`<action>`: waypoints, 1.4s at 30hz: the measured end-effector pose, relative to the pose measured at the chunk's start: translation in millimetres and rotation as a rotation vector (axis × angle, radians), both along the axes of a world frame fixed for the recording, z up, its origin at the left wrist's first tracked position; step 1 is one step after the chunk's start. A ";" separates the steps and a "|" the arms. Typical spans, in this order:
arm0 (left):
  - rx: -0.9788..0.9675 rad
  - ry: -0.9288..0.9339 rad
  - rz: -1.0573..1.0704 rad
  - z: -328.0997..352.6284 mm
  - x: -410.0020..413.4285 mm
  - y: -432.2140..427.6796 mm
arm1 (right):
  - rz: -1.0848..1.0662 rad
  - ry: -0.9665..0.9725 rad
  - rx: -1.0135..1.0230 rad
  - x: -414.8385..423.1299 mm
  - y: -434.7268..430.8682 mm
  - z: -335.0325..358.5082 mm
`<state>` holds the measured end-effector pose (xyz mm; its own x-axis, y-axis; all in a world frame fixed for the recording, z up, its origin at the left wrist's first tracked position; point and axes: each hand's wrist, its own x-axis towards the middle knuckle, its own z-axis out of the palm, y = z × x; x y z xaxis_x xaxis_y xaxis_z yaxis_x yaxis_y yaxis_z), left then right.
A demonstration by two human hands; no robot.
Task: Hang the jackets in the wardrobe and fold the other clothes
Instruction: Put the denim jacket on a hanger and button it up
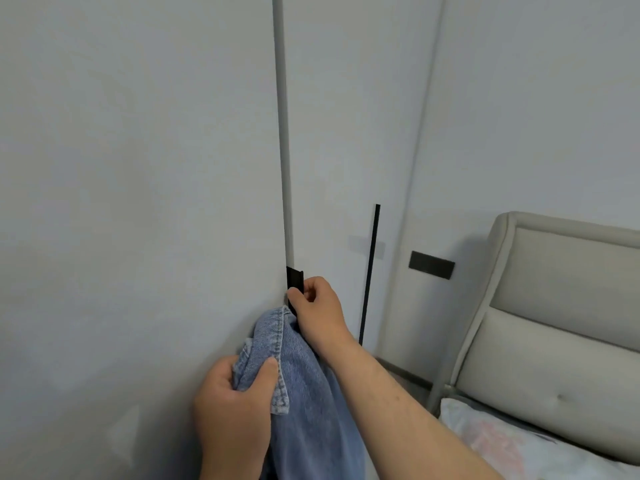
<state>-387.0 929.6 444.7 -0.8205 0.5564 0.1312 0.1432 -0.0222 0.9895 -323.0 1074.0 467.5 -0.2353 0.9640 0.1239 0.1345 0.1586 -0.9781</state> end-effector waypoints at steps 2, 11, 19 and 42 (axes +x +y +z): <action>-0.001 0.012 -0.018 -0.5 2.3 4.5 | -0.031 0.001 0.020 9.7 -3.4 -2.7; -0.026 0.074 -0.195 -2.6 25.1 32.5 | -0.407 0.038 0.150 95.3 -6.0 -26.8; 0.025 0.092 -0.307 -3.8 43.0 64.1 | -0.561 -0.138 0.216 150.4 4.5 -20.1; -0.021 -0.014 -0.619 -19.3 111.4 133.1 | -0.758 -0.115 0.173 279.6 54.6 -18.3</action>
<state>-275.6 1062.7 425.5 -0.3464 0.9320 0.1065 0.0974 -0.0771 0.9923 -43.4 1128.6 449.2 0.4587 0.8356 0.3022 0.3662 0.1321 -0.9211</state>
